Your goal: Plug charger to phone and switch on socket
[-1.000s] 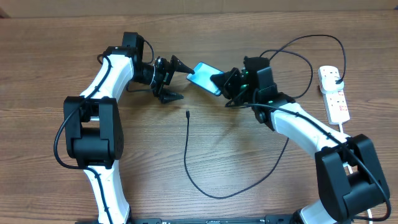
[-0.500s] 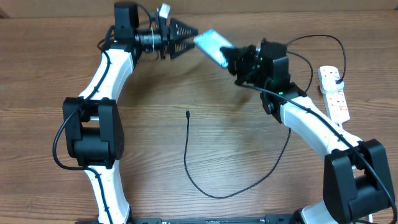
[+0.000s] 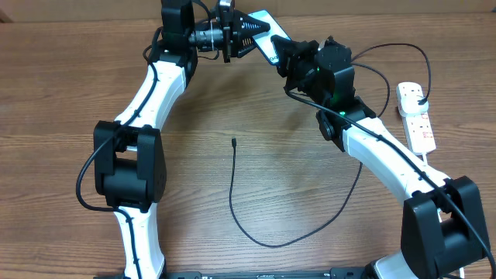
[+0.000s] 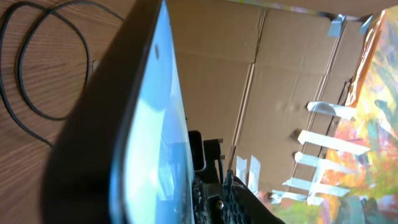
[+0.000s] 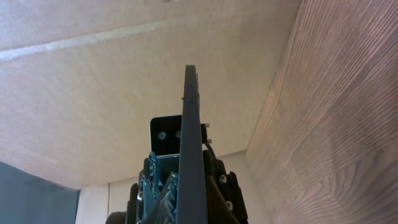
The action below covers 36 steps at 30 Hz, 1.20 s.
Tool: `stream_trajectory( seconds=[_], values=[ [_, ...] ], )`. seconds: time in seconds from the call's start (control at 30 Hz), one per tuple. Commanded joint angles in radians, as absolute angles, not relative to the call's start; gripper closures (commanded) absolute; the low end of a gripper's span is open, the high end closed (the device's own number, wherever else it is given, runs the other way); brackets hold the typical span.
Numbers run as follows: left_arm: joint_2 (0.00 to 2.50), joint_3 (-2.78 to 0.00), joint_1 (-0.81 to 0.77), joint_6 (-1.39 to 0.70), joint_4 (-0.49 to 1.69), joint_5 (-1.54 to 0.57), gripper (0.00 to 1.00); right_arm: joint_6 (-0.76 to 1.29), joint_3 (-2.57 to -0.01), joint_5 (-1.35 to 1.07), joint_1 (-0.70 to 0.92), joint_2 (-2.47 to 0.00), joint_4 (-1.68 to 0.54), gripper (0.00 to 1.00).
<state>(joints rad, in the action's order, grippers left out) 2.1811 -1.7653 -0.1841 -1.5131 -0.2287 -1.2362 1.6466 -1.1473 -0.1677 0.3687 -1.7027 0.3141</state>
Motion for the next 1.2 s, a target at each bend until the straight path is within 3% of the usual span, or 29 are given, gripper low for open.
stream_trajectory(
  seconds=[0.0,0.17,0.4,0.5,0.6,0.7,0.97,1.17],
  values=[
    [2.176,-1.783,-0.197,-1.556,-0.233,-1.186,0.71,1.653,-1.198,-0.147,0.371,-1.655,0.328,0.96],
    [2.176,-1.783,-0.197,-1.576,-0.233,-1.145,0.80,1.653,-1.198,-0.150,0.371,-1.655,0.316,0.96],
    [2.177,-1.783,-0.204,-1.578,-0.232,-1.107,0.80,1.653,-1.198,-0.150,0.386,-1.655,0.315,0.96],
    [2.177,-1.783,-0.204,-1.579,-0.232,-1.103,0.96,1.653,-1.198,-0.150,0.386,-1.655,0.308,0.96],
    [2.177,-1.783,-0.204,-1.578,-0.232,-1.095,0.96,1.653,-1.198,-0.150,0.386,-1.655,0.309,0.96],
    [2.177,-1.783,-0.204,-1.576,-0.233,-1.092,0.96,1.653,-1.198,-0.150,0.386,-1.655,0.309,0.87],
    [2.177,-1.783,-0.192,-1.430,-0.193,-1.099,0.96,1.622,-1.198,-0.150,0.383,-1.655,0.281,0.77],
    [2.177,-1.783,-0.121,-1.061,0.089,-1.142,0.96,1.399,-1.198,-0.151,0.363,-1.655,0.169,0.63]
  ],
)
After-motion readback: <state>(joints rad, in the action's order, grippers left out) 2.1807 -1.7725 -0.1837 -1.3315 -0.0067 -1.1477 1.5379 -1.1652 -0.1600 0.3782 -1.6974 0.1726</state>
